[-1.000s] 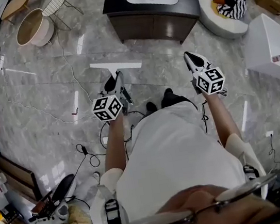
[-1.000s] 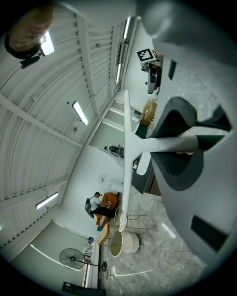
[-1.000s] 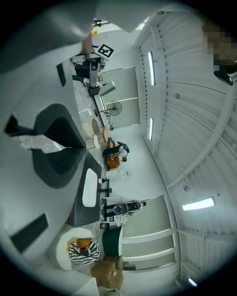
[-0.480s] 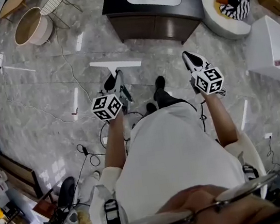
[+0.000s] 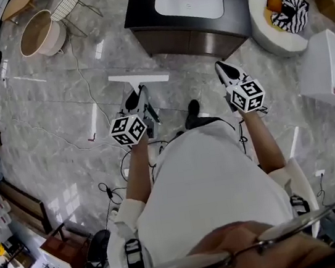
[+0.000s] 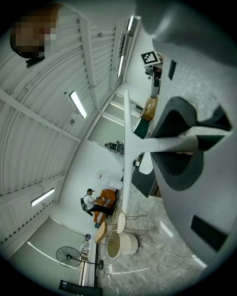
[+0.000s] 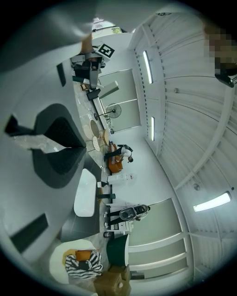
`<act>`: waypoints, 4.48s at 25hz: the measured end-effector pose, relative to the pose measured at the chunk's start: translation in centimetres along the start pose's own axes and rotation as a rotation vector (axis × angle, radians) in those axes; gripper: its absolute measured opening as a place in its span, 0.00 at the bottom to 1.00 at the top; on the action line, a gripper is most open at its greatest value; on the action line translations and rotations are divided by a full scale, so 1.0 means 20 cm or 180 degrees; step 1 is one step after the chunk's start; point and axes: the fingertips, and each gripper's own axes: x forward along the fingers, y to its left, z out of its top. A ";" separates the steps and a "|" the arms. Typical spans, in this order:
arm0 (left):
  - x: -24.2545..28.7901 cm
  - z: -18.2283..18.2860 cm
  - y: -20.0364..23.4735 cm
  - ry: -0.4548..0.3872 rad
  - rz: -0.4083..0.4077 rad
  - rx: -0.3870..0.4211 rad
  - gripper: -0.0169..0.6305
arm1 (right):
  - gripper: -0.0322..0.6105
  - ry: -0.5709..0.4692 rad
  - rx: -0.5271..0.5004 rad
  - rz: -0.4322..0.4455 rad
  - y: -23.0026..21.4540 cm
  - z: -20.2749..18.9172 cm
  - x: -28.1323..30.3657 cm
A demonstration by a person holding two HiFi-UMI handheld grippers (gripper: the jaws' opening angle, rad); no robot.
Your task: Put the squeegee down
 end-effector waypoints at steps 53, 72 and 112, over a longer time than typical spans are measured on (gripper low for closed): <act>1.48 0.62 0.68 0.0381 -0.0236 0.0060 0.14 | 0.06 0.0267 0.0296 -0.0323 -0.67 0.45 1.22; 1.98 0.53 1.08 0.0828 -0.0395 -0.0319 0.14 | 0.06 0.0613 0.0400 -0.0789 -0.81 0.46 1.50; 3.14 -0.04 1.68 0.2248 0.1003 0.0017 0.14 | 0.06 0.1301 0.0888 0.0008 -1.43 0.27 2.23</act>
